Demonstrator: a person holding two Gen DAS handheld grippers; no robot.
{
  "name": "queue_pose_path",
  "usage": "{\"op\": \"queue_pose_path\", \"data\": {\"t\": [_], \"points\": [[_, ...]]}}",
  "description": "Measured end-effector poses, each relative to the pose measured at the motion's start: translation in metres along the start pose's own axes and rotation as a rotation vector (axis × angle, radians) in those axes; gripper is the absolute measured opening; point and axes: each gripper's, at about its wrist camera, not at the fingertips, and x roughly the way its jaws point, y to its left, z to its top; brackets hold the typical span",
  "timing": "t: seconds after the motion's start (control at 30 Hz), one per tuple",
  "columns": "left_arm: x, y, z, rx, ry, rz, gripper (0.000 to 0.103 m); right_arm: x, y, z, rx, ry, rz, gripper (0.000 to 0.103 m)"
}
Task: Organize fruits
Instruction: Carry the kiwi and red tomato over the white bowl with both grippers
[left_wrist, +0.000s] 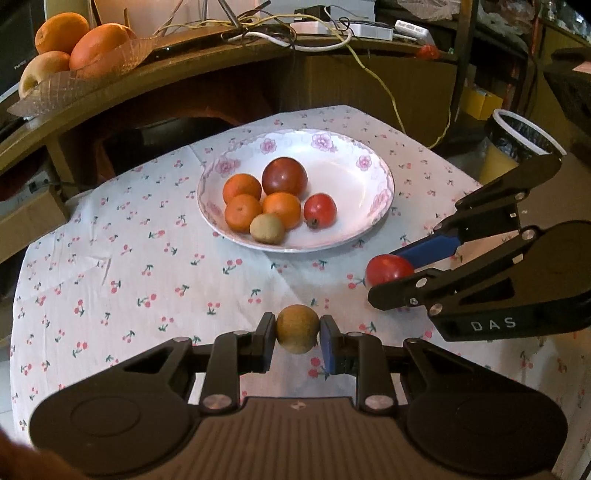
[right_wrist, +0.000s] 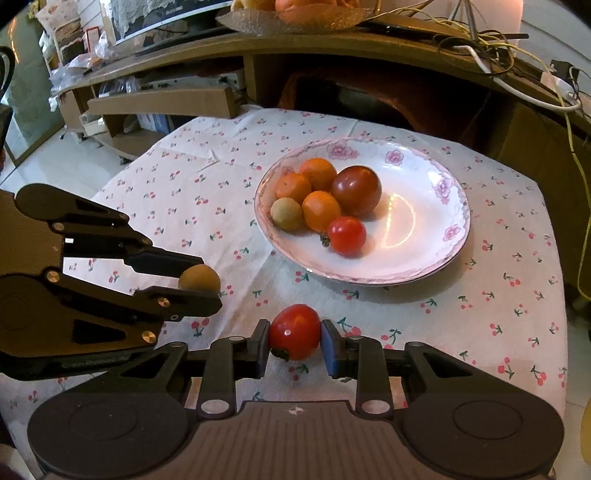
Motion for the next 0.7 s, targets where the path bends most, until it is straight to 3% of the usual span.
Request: {"op": "queue_pose_path", "data": {"t": [0.7], "points": [[0.01,-0.003,0.052,-0.027,-0.091,0.033,0.031,-0.015,-0.03,0.025,0.099,-0.111,-0.067,0.029]]}}
